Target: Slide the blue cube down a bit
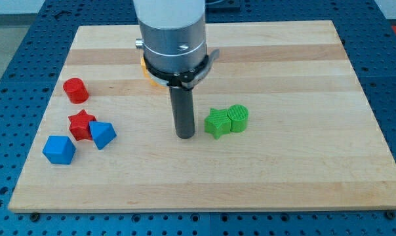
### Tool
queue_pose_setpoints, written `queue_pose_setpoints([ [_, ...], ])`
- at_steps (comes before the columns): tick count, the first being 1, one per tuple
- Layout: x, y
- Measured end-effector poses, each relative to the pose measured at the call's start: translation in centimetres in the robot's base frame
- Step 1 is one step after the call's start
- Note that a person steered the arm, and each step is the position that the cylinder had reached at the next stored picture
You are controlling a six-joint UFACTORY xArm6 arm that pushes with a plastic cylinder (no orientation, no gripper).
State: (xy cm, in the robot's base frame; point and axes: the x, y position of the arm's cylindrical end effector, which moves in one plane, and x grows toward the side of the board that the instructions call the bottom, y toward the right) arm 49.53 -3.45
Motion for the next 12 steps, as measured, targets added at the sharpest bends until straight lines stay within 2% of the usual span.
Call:
queue_pose_setpoints([
  [3, -0.8, 3.5],
  [6, -1.3, -4.7],
  [10, 6.5, -5.4],
  [12, 7.0, -5.8],
])
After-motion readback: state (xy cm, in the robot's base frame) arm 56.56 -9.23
